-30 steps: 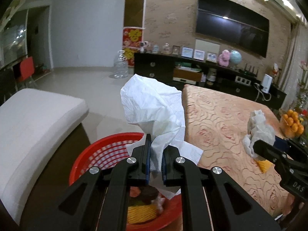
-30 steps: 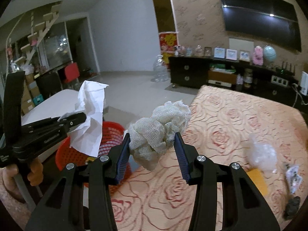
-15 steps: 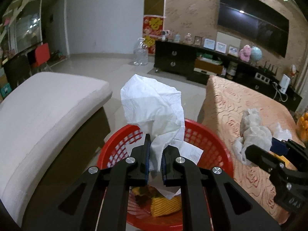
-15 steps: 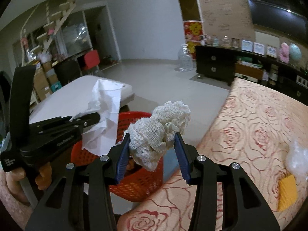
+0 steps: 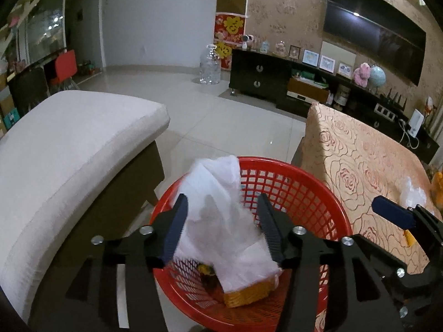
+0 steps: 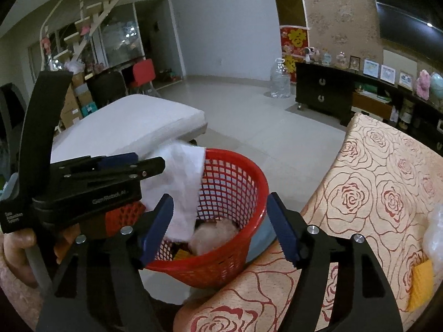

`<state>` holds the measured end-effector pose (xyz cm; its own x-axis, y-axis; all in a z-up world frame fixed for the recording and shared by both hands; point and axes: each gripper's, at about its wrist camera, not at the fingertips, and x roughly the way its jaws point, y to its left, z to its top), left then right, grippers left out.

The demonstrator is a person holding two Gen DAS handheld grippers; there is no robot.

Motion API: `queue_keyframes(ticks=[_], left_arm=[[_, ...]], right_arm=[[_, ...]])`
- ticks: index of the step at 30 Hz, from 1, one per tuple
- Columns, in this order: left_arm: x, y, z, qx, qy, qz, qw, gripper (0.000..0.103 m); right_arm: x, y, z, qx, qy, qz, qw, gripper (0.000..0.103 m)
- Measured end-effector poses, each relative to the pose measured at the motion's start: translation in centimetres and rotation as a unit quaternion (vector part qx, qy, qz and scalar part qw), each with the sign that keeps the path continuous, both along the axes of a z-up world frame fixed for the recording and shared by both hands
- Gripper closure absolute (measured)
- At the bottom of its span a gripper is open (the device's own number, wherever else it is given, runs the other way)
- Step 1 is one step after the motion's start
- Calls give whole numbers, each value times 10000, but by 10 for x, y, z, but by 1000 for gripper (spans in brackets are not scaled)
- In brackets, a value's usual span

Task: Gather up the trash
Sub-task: 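Carry tissue and mesh cloth to the red basket and open both tools, then move both tools back over the table toward remaining trash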

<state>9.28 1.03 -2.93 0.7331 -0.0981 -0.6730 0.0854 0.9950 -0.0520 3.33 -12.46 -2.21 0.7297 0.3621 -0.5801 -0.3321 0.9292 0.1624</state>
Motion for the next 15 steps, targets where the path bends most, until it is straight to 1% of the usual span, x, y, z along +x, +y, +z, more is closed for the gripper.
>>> queue_keyframes(ticks=[3, 6, 15], left_arm=[[-1, 0, 2, -31, -30, 23, 10000, 42], [-3, -2, 4, -55, -97, -3, 9999, 39], [-10, -19, 11, -74, -303, -221, 9993, 37]], right_arm=[[-3, -7, 2, 41, -12, -108, 9999, 34], [-3, -16, 5, 84, -39, -222, 9997, 34], [-17, -42, 16, 103, -206, -621, 9978, 33]])
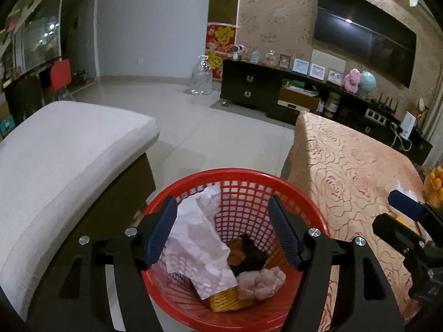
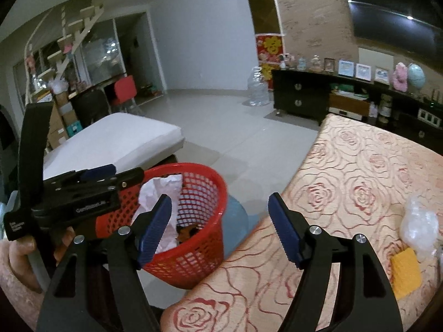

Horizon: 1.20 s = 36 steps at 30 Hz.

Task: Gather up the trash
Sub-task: 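Move both tools back over the table toward remaining trash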

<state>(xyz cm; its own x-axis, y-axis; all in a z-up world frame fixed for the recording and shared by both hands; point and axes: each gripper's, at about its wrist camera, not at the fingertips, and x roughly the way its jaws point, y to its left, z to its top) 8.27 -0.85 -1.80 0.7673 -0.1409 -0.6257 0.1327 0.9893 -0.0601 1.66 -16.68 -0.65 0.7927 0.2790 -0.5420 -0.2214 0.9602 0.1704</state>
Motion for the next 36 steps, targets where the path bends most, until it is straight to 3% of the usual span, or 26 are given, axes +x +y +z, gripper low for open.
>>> queue_keyframes(ticks=[9, 16, 24, 36], left_arm=[[-9, -33, 0, -2, -61, -378, 9993, 37], [-18, -70, -6, 29, 0, -808, 9967, 34], [-29, -117, -11, 101, 31, -1316, 9912, 32], [-43, -204, -27, 159, 369, -2139, 9760, 29]], right_arm=[[-23, -49, 2, -49, 1, -741, 9972, 25], [-55, -114, 2, 133, 28, -1537, 9880, 22], [-102, -199, -6, 269, 136, -2690, 9627, 22], [-143, -257, -26, 100, 433, -3675, 9290, 22]])
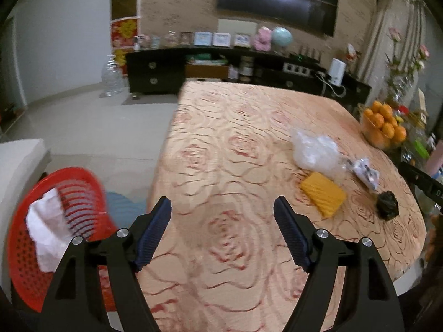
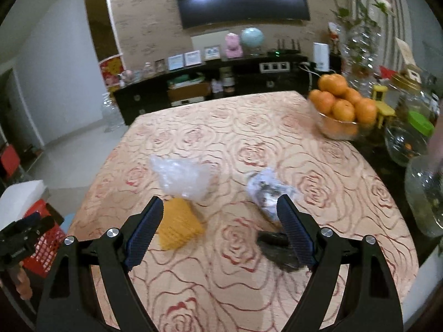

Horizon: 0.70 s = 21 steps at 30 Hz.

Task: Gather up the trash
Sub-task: 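Move both tools back over the table toward remaining trash, then grasp the yellow foam mesh sleeve with left tool while right tool grasps black bag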

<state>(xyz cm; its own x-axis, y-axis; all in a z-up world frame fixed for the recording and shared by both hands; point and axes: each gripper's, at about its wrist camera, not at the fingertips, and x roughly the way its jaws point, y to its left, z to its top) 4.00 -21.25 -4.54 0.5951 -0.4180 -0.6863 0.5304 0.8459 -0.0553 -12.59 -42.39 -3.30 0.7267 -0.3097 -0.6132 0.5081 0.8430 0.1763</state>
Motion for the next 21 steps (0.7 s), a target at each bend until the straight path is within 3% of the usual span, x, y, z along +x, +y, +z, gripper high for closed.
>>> queue_keyframes(ticks=[10, 21], left_arm=[[-5, -109, -29, 321, 303, -942, 9946, 28], [7, -180, -77, 612, 672, -1331, 9869, 28]], right_arm=[[-22, -29, -8, 332, 60, -452, 9984, 22], [-38, -52, -18, 575, 158, -750, 9954, 22]])
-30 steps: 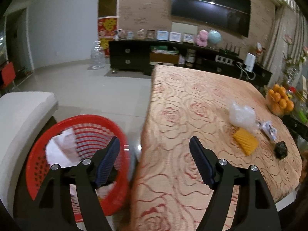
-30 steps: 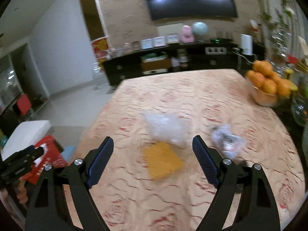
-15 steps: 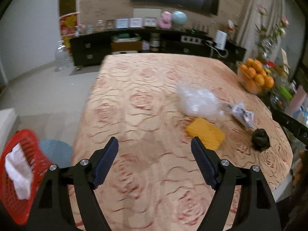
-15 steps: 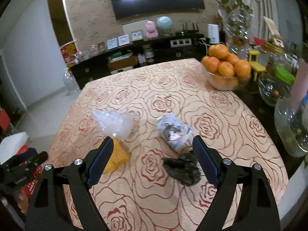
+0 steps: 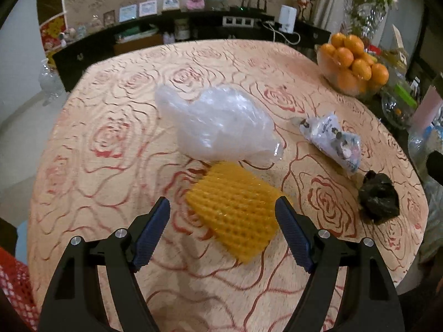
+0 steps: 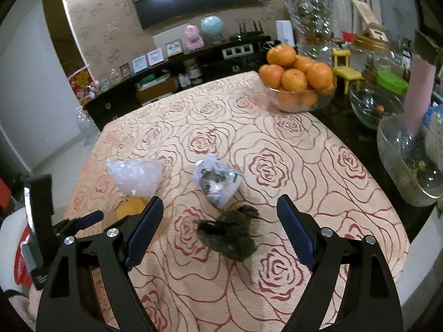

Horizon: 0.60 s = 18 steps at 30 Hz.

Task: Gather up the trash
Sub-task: 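Grasp the yellow foam mesh sleeve with left tool while right tool grasps black bag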

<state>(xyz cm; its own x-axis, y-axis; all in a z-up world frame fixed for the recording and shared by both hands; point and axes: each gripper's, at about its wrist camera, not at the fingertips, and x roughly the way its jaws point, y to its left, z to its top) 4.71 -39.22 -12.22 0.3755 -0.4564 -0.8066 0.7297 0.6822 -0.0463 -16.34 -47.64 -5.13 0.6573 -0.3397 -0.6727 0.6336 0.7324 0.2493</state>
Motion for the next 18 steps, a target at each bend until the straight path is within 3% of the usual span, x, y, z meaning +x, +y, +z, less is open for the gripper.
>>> queue_keyframes(ticks=[5, 8, 10, 13, 18], left_arm=[[2, -11, -13, -128, 109, -70, 9998, 29], [1, -11, -14, -248, 135, -120, 9995, 42], [-2, -11, -13, -321, 151, -216, 9991, 59], [-10, -13, -12, -328, 30, -362, 9988, 71], [-17, -7, -11, -364, 3, -402, 9985, 79]], right_arm=[[-2, -4, -7, 106, 69, -46, 9999, 22], [-1, -5, -9, 116, 87, -19, 9999, 22], [0, -4, -10, 119, 98, -21, 9999, 22], [0, -6, -11, 141, 110, -35, 9998, 22], [1, -7, -15, 141, 136, 2, 9998, 22]])
